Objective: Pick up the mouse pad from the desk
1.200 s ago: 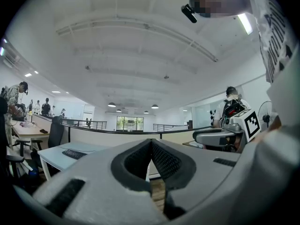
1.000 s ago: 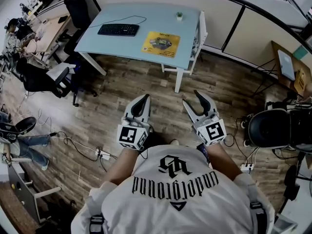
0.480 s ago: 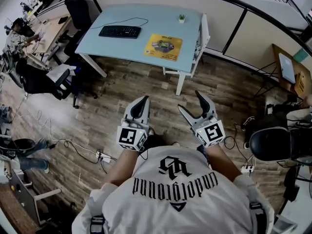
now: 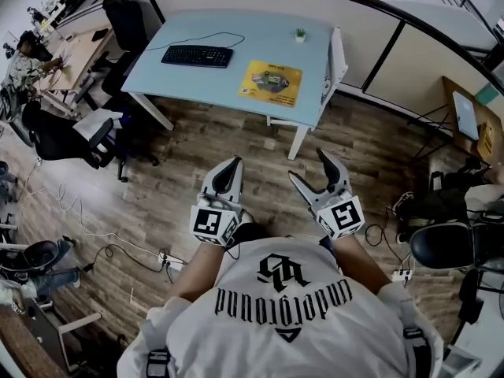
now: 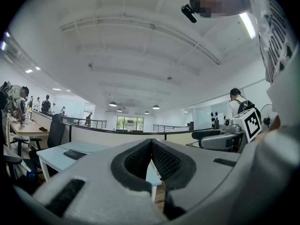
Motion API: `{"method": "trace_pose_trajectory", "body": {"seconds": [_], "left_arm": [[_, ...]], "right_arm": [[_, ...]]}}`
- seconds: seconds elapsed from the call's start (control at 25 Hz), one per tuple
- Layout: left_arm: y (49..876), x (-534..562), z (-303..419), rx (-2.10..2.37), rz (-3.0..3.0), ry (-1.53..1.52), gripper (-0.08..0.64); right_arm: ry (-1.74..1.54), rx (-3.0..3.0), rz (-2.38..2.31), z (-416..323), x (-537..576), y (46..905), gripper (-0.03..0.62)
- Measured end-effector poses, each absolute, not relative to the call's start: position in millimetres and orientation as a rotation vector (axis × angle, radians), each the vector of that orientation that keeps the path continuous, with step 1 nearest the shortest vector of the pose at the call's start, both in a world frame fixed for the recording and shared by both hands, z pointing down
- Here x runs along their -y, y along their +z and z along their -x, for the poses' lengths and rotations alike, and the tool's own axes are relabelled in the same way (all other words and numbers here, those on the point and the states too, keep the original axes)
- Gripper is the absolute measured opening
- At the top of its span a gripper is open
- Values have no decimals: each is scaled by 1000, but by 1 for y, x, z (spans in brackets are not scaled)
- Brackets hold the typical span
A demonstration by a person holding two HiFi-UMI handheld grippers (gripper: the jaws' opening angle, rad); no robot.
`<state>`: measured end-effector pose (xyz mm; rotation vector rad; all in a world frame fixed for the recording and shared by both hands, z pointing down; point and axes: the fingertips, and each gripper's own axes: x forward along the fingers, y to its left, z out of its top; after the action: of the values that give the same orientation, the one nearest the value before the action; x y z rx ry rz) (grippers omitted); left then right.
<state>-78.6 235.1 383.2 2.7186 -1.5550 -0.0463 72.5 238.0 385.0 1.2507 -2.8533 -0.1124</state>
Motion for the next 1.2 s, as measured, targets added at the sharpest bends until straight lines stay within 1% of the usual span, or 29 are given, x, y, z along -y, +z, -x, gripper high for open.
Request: {"method": "trace_pose_trajectory", "body": {"seconds": [0.44,0.8,1.2], "left_arm": [[378,-172,160,1456,-2764,-58,8],[382,-137,224,1416,-2759,-63,8],[388,-107,245,1433,-2743,-46,8]], "right_arm": [[-132,2793,-1319,12,-176,380,354],[-89,2751,-1377,61,-135,380,353],[-78,2769,-1346,83,-97,387,351]]}}
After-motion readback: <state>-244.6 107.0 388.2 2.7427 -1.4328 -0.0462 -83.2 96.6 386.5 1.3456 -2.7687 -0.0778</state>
